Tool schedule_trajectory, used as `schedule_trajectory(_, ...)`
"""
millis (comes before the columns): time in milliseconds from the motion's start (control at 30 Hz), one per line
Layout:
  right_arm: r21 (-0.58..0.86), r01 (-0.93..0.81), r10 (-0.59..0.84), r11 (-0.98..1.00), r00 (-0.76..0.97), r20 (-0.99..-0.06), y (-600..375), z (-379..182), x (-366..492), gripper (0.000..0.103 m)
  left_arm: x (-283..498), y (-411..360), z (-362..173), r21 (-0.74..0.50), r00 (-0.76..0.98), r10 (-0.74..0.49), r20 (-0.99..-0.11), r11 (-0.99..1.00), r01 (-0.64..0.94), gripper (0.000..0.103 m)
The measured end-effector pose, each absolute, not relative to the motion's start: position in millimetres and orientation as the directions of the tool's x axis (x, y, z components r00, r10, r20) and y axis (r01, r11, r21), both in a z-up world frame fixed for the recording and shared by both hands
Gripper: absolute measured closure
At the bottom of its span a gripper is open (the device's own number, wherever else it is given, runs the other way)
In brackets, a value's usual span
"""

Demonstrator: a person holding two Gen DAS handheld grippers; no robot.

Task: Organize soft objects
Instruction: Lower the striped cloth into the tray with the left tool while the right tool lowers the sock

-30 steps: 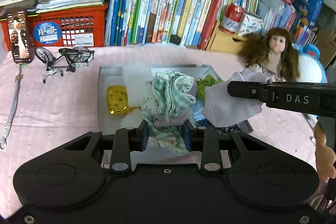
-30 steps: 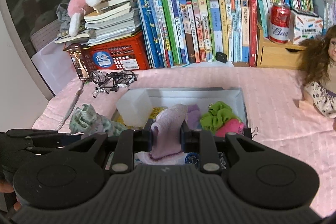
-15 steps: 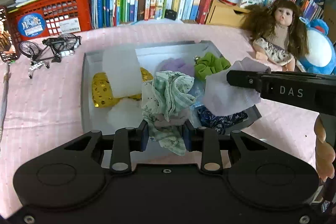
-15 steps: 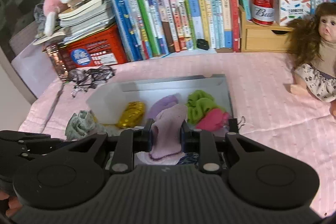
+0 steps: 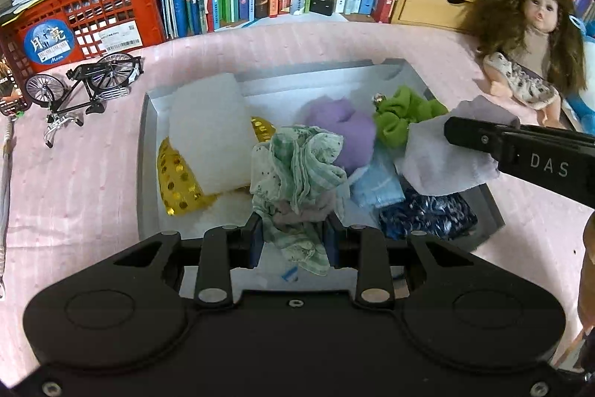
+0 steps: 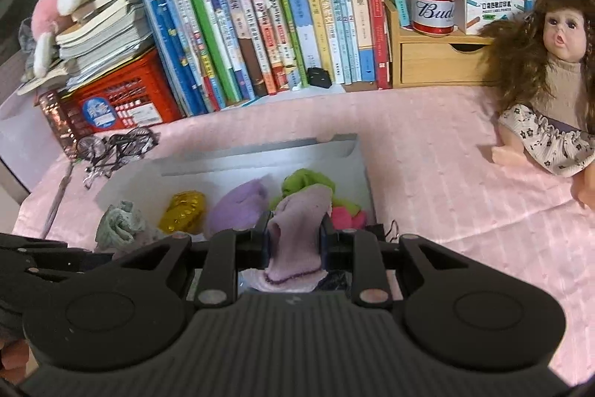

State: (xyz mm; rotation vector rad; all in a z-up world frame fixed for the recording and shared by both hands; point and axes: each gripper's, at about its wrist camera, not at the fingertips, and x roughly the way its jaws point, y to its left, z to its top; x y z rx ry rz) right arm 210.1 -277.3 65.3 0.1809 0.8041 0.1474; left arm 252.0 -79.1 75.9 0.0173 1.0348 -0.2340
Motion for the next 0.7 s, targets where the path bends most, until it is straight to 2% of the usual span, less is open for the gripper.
schedule_trajectory(233,0.173,-0.050,0.158,0.984,0.699,-0.697,-276,63,229,0.074,274,-80,74,-0.078,0.494,-0.159,-0.855,0.980,0.181,0.073)
schedule_trajectory(400,0.232,-0.073,0.214,0.970,0.709,-0.672,-279,57,238,0.074,286,-75,73,-0.113,0.512,-0.185,-0.839,0.979,0.169,0.073)
schedule_trajectory(700,0.206,-0.112,0.229,0.972,0.636,-0.737,-278,32,241,0.074,293,-75,56,-0.110,0.457,-0.178,-0.871,0.979,0.172,0.072)
